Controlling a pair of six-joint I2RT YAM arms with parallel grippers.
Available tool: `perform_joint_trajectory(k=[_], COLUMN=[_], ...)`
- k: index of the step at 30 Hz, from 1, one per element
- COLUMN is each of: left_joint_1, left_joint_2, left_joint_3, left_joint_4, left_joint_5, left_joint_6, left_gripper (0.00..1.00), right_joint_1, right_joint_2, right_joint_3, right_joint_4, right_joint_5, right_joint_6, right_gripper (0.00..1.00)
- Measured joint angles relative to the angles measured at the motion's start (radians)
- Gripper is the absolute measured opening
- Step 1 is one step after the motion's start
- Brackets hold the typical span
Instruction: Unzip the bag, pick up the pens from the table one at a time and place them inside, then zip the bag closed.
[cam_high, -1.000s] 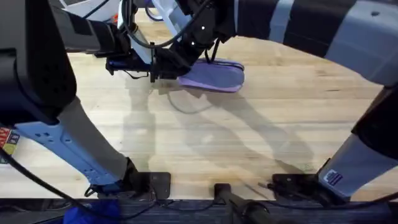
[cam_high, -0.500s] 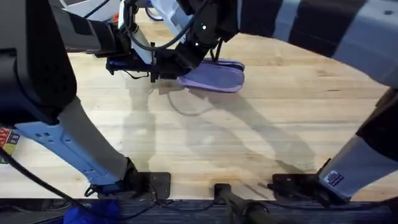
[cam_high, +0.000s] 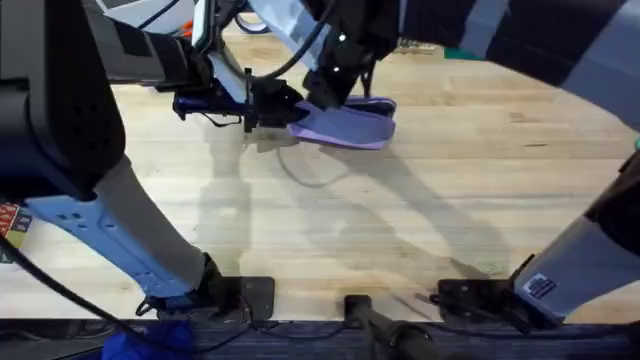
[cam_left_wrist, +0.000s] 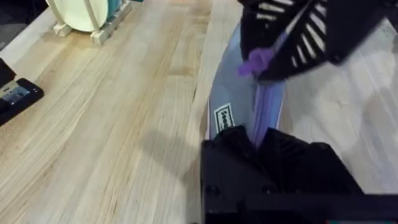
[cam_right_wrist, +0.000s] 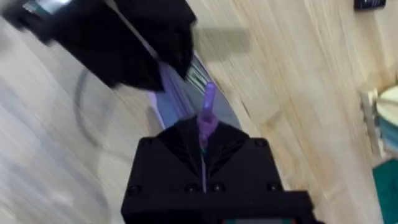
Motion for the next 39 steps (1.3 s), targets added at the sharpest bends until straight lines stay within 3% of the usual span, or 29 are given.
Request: perform_joint_trajectory(k=[22, 32, 39], left_joint_1=[0.000, -0.017, -0.023], left_joint_2=[0.000, 0.000, 0.000], left_joint_3=[0.000, 0.000, 0.000], left_joint_4=[0.004, 0.003, 0.003], left_joint_5=[-0.002, 0.002, 0.004], left_joint_6=[-0.001, -0.003, -0.003], left_gripper=[0.044, 0.044, 0.044], right_joint_1=[-0.256, -0.394, -0.441], right_joint_2=[-0.019, -0.019, -0.019], right_joint_3=[0.000, 0.000, -0.014], right_joint_4=[-0.153, -0.221, -0.233], right_joint_5=[-0.037, -0.197, -0.255], right_joint_6=[-0.002, 0.000, 0.001], right_gripper=[0.031, 0.032, 0.032])
